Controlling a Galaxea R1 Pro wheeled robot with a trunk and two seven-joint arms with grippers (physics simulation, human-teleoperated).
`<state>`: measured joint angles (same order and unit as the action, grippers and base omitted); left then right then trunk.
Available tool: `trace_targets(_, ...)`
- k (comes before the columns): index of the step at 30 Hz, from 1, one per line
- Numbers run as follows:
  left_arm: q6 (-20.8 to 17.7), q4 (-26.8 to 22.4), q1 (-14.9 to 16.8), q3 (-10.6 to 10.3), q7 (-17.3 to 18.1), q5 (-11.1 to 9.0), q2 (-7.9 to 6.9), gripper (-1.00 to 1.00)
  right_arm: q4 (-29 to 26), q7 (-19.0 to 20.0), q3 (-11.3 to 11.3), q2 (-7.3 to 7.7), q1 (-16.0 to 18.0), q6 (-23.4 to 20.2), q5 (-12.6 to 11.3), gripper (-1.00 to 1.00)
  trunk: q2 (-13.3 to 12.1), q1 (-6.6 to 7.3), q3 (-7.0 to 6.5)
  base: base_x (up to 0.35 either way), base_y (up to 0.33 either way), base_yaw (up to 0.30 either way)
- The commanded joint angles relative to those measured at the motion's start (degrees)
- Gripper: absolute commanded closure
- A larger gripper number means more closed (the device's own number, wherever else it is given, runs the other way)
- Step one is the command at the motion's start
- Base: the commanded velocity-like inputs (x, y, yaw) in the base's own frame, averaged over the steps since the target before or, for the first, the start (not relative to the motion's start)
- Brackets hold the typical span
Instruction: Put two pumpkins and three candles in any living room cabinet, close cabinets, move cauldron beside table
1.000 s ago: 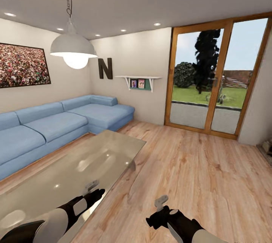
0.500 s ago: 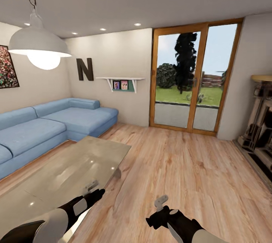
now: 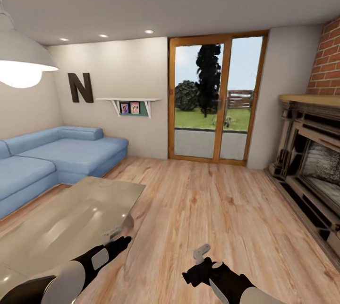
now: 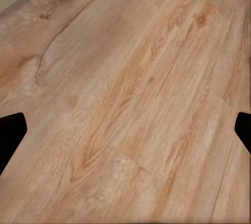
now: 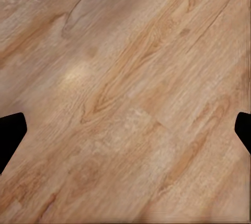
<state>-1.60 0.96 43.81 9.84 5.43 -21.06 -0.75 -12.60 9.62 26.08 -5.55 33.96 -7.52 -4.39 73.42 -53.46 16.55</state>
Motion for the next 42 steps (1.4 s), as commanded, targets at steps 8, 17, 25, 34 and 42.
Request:
trace_targets(8,-0.16,0.1,0.05,0.44,0.28,-0.21,-0.04,-1.0,-0.05,0.05,0.37,-0.01,0.05,-0.3,-0.45,-1.0,0.05,0.0,-0.15,0.0,0.0,-0.286)
trace_targets(17,-0.16,0.08,0.05,0.44,0.28,-0.21,-0.04,-1.0,-0.05,0.05,0.34,0.01,0.05,-0.3,-0.45,-1.0,0.05,0.0,-0.4,0.014,0.002,-0.287)
trace_targets(25,-0.17,0.03,0.08,0.44,0.28,-0.21,-0.04,-1.0,-0.05,0.05,0.29,0.01,0.05,-0.3,-0.45,-1.0,0.05,0.0,-0.6,0.245,0.09,-0.289)
trace_targets(34,-0.16,0.05,0.06,0.44,0.28,-0.21,-0.04,-1.0,-0.05,0.05,0.29,0.01,0.05,-0.3,-0.46,-1.0,0.05,0.0,-0.82,0.303,0.109,-0.29)
trace_targets(42,-0.16,0.09,0.05,0.44,0.28,-0.21,-0.04,-1.0,-0.05,0.05,0.15,0.01,0.05,-0.3,-0.5,-1.0,0.05,0.0,-0.98,0.274,0.02,-0.291)
